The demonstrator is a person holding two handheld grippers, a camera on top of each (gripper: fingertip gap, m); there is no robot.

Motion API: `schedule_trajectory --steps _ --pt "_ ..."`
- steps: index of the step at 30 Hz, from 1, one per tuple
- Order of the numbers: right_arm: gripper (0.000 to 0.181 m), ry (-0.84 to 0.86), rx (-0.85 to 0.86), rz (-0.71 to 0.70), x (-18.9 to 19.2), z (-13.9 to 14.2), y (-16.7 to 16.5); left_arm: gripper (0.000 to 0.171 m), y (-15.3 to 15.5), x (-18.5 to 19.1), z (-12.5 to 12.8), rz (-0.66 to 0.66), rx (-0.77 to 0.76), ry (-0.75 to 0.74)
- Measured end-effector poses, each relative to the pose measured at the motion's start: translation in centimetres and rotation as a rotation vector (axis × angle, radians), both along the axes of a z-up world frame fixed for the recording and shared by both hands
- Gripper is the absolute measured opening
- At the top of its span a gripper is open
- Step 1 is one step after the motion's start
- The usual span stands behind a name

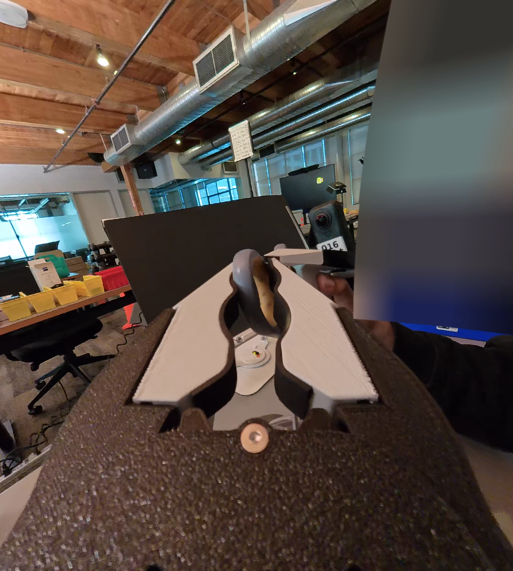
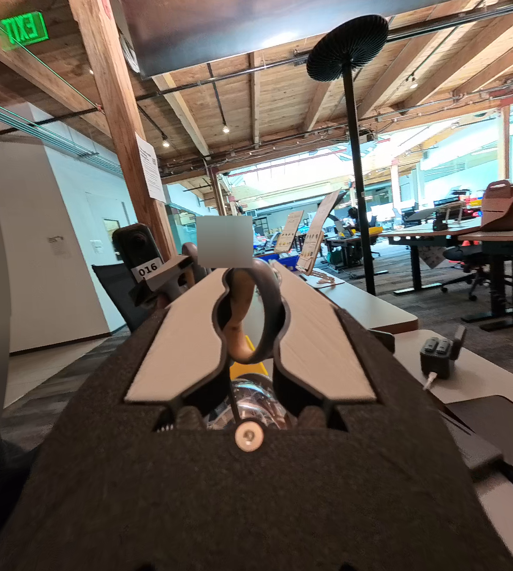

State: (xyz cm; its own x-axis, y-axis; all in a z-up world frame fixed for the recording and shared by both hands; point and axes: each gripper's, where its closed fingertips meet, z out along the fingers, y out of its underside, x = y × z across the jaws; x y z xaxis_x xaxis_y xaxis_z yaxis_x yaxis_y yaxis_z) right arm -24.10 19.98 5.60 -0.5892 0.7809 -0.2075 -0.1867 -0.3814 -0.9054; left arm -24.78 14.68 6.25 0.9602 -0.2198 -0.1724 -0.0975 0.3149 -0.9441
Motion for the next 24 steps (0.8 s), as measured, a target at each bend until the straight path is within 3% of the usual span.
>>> schedule_trajectory --steps 7,24 --pt "0.013 0.051 -0.019 0.082 0.8 0.2 -0.5 0.015 0.0 0.3 0.3 -0.012 0.033 0.012" --pt "0.013 0.057 0.027 0.095 0.6 0.0 -1.1 0.014 -0.9 0.1 -0.2 -0.053 0.083 0.055"
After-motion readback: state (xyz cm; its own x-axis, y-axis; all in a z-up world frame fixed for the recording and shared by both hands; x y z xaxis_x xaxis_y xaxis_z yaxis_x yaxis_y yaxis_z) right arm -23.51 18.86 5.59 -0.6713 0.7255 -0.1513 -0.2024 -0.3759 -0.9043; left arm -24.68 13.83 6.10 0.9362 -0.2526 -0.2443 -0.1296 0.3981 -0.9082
